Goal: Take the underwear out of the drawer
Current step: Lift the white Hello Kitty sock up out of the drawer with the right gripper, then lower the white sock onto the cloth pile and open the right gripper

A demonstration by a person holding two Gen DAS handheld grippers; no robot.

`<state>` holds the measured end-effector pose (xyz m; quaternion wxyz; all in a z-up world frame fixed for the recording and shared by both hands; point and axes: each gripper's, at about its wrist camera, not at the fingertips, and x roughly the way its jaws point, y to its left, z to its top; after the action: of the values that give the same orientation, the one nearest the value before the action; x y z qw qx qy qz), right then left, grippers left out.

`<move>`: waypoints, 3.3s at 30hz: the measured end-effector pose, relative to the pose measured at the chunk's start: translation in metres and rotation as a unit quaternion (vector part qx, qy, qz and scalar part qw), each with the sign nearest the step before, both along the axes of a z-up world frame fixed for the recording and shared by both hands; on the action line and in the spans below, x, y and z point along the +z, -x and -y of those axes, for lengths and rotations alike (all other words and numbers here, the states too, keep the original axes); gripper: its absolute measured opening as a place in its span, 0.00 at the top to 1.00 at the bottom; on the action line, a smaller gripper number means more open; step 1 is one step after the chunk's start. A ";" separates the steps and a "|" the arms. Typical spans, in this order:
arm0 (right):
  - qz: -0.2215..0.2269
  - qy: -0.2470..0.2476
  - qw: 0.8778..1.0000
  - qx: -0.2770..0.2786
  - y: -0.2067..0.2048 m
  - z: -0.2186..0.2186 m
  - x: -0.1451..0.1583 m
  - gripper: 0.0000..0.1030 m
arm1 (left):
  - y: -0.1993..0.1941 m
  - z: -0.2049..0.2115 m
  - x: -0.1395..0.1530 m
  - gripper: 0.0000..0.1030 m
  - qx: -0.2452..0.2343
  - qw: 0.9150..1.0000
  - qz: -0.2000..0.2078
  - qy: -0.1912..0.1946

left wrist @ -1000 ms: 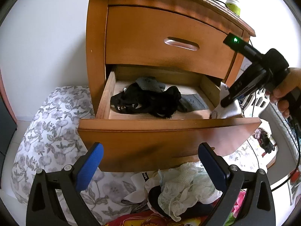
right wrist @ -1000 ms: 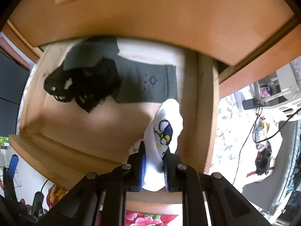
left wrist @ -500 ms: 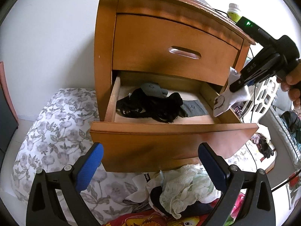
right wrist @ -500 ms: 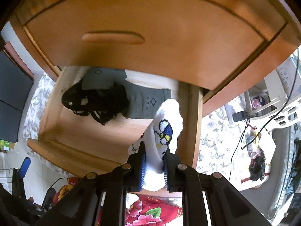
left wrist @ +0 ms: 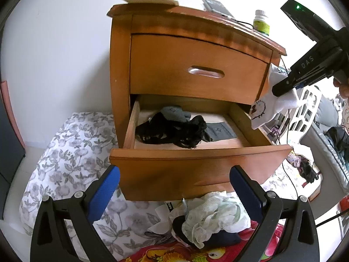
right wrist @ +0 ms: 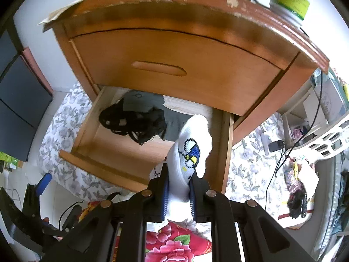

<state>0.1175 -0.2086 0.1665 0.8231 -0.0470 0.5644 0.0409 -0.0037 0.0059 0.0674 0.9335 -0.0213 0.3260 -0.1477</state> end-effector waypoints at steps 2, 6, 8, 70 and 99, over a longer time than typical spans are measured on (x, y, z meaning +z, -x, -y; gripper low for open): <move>0.005 -0.004 1.000 0.005 0.008 -0.001 0.006 0.84 | 0.004 0.001 0.004 0.02 -0.001 1.000 0.005 -0.003; 0.019 -0.010 1.000 0.019 0.027 -0.005 0.020 0.84 | 0.013 0.003 0.011 0.02 -0.002 1.000 0.013 -0.007; 0.025 -0.012 0.999 0.026 0.036 -0.007 0.025 0.84 | 0.017 0.004 0.014 0.02 -0.002 1.000 0.016 -0.008; -0.109 -0.011 0.988 0.108 0.072 -0.059 -0.151 0.82 | 0.024 0.005 -0.007 0.02 0.002 0.999 -0.024 -0.026; -0.148 0.005 0.983 0.109 0.061 -0.069 -0.198 0.80 | 0.010 -0.010 -0.025 0.02 0.016 0.999 -0.048 -0.014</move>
<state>0.0560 -0.1393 -0.0314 0.7211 -0.1059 0.6715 0.1341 -0.0139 0.0161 0.0425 0.9192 -0.0202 0.3723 -0.1269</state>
